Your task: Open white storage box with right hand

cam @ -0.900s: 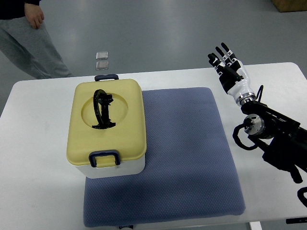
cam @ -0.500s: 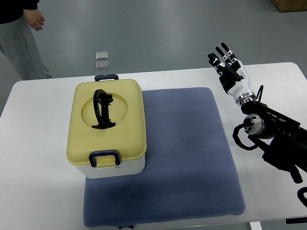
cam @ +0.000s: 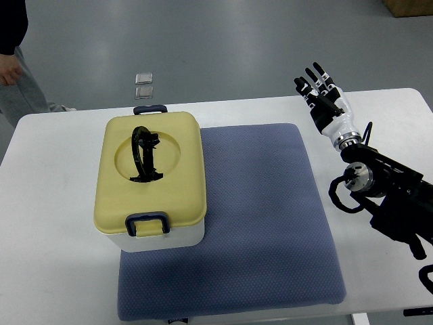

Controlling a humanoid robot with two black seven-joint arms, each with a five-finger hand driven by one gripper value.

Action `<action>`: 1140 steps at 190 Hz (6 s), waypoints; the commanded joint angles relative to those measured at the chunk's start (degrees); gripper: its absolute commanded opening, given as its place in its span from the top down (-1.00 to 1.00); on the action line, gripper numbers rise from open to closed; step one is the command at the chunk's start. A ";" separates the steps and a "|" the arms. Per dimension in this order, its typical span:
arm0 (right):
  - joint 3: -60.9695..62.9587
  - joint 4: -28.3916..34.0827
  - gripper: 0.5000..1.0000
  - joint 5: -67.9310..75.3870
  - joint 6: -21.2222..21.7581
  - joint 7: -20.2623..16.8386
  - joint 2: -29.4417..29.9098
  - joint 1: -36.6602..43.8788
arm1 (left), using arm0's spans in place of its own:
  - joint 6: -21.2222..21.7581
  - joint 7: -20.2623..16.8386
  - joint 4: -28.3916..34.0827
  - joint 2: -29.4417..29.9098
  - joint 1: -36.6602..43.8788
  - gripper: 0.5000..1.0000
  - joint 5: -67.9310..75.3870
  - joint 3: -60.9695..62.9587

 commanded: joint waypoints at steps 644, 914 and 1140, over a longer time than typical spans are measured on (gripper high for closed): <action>-29.81 15.81 0.22 -97.03 7.25 3.18 8.61 45.17 | 0.00 0.00 -0.02 0.00 0.00 -1.00 0.00 0.00; -28.50 15.02 1.00 -96.86 7.78 3.18 8.43 46.22 | 0.00 0.00 -0.02 0.00 0.00 -1.00 0.00 0.00; -25.07 -0.27 1.00 -90.70 5.14 3.18 -7.39 36.29 | 0.00 0.00 -0.02 0.00 0.00 -1.00 0.00 0.00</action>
